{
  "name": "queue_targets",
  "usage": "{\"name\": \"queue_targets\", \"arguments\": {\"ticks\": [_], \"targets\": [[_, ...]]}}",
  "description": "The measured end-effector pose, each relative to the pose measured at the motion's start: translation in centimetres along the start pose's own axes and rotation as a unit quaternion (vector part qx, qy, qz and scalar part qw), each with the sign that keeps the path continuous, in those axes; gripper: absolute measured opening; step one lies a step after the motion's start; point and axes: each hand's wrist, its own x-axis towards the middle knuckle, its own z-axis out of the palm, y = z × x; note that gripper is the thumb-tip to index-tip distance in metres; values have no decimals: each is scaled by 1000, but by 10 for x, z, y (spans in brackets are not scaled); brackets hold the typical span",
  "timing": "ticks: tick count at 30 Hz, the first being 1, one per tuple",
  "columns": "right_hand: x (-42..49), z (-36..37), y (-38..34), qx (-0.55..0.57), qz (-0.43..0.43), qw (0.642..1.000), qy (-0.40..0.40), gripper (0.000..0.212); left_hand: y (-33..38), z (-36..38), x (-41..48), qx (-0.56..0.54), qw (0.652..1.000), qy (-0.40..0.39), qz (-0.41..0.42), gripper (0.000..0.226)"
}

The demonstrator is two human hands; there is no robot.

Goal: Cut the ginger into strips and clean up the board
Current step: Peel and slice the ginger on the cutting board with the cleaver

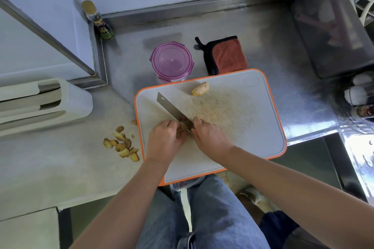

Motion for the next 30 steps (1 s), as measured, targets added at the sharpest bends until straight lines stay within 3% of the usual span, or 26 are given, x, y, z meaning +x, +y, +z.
{"name": "queue_targets", "arguments": {"ticks": [13, 21, 26, 30], "targets": [[0, -4, 4, -13, -11, 1000, 3, 20, 8, -3, 1, -25, 998, 2, -51, 20], [-12, -6, 18, -7, -22, 1000, -3, 23, 11, 0, -8, 20, 996, -16, -87, 20], [-17, 0, 11, -91, -50, 995, -11, 50, 13, 3, -6, 29, 995, -32, -91, 22], [-8, -4, 6, -108, -46, 993, -25, 58, 10, 3, -4, 30, 996, -35, -71, 25]]}}
